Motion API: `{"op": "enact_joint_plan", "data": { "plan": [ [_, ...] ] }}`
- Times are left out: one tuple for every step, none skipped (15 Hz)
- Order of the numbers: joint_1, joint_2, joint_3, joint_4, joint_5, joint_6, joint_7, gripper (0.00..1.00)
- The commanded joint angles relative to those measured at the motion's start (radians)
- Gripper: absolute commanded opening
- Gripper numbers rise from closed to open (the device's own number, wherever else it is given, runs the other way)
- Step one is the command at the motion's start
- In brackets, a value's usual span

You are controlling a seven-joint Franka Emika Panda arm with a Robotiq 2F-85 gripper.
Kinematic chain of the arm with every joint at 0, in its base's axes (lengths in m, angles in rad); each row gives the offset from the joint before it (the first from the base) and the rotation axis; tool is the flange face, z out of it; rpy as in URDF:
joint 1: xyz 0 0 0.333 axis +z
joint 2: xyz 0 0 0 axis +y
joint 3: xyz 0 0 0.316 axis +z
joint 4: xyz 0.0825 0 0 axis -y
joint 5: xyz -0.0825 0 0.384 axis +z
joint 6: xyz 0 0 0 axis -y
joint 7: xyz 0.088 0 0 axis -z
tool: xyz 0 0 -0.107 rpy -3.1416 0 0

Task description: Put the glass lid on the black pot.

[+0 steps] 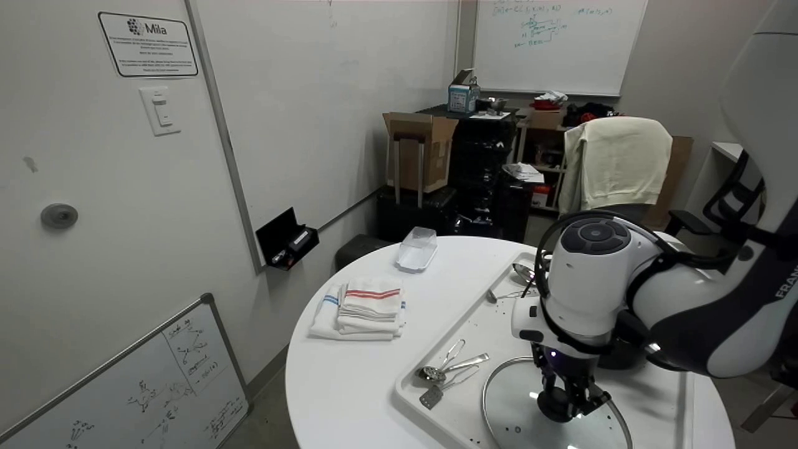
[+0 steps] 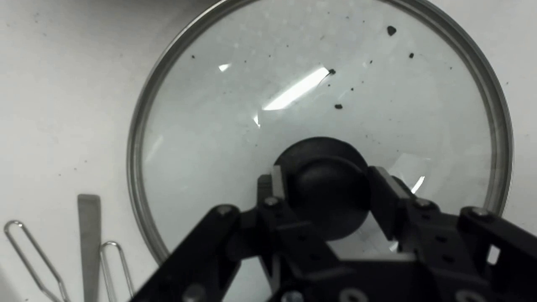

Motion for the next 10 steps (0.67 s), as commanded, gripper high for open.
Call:
{"op": "enact_joint_plan", "data": {
  "plan": [
    [0.004, -0.001, -0.002, 0.006, -0.025, 0.015, 0.025, 0.25],
    [0.001, -0.007, 0.002, 0.003, -0.022, 0.010, 0.023, 0.25],
    [-0.003, -0.018, 0.008, -0.002, -0.019, -0.003, 0.018, 0.25],
    [-0.004, -0.030, 0.010, -0.008, -0.018, -0.004, 0.018, 0.25],
    [-0.004, -0.038, 0.012, -0.012, -0.018, -0.008, 0.017, 0.25],
    [-0.008, -0.051, 0.018, -0.019, -0.016, -0.012, 0.014, 0.25],
    [-0.009, -0.064, 0.023, -0.026, -0.015, -0.013, 0.013, 0.25],
    [-0.010, -0.073, 0.027, -0.030, -0.015, -0.012, 0.012, 0.25],
    [-0.011, -0.088, 0.032, -0.037, -0.014, -0.014, 0.011, 0.25],
    [-0.013, -0.101, 0.038, -0.042, -0.013, -0.016, 0.009, 0.25]
  ]
}}
